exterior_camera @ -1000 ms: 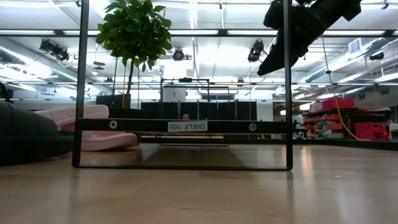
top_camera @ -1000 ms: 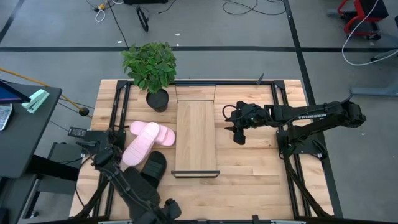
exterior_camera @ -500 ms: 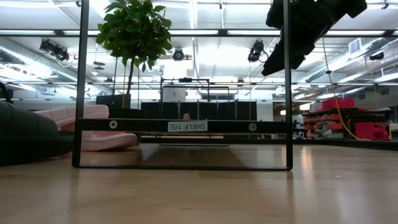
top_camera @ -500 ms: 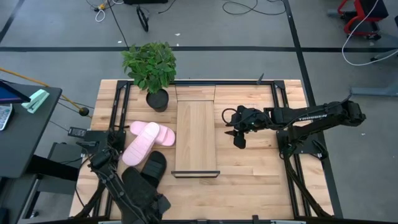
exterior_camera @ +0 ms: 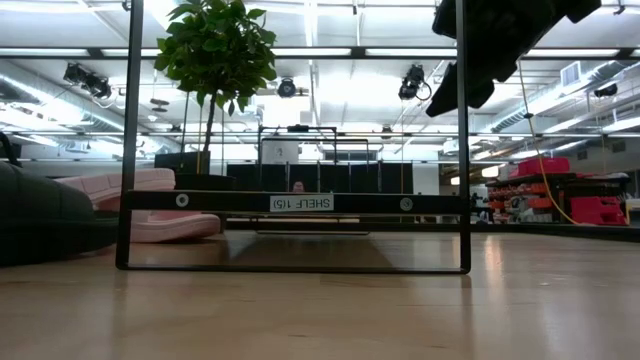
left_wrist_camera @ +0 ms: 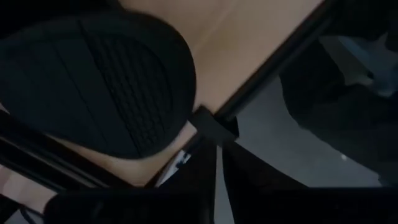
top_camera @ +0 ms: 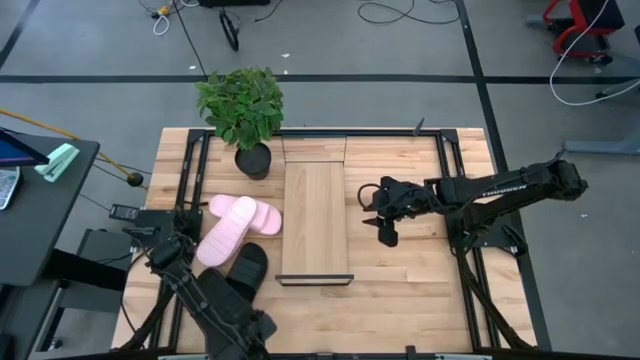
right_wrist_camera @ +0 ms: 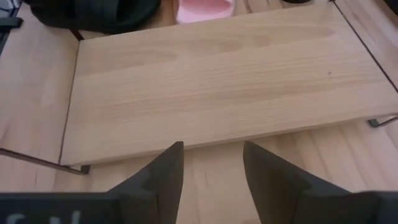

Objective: Pick and place slides into the shelf
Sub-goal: Put the bottom black slipper on the shelf

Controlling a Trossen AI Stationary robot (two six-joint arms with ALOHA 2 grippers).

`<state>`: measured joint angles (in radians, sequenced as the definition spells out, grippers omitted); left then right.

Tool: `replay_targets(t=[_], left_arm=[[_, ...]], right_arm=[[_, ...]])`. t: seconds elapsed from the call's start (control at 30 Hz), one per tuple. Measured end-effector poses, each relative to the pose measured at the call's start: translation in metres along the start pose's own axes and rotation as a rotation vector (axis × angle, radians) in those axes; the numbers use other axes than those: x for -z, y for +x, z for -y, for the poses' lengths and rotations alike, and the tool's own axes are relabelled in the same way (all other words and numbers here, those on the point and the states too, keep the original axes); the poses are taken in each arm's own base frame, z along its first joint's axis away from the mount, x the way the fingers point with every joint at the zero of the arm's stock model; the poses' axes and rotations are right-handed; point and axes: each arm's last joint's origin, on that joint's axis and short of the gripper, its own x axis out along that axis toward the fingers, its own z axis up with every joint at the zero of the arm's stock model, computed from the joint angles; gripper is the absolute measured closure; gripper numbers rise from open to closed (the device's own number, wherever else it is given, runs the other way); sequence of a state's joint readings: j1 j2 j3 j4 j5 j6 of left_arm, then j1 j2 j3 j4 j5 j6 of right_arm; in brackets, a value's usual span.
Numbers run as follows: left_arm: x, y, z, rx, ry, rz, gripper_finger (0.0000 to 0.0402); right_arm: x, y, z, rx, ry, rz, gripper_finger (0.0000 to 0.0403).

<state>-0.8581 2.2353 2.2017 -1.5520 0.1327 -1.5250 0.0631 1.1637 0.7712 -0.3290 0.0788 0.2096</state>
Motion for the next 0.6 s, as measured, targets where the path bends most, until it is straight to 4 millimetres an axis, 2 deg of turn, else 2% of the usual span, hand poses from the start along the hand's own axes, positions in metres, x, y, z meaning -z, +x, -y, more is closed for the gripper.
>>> replay_targets(t=[0.27,0.43,0.6], left_arm=[[-0.0031,-0.0005,0.0061,0.065,-0.007,-0.020,0.0347],[-0.0034,-0.0007,0.0099,0.104,-0.004,-0.017,0.0291],[-0.0039,-0.0005,0.0066,0.070,-0.013,-0.020,0.0231]], right_arm=[[0.0000,0.0000,-0.0002,-0.001,-0.003,0.000,0.0231],[0.0000,0.0000,-0.0002,-0.001,-0.003,0.000,0.0231],[0.0000,0.0000,-0.0002,-0.001,-0.003,0.000,0.0231]])
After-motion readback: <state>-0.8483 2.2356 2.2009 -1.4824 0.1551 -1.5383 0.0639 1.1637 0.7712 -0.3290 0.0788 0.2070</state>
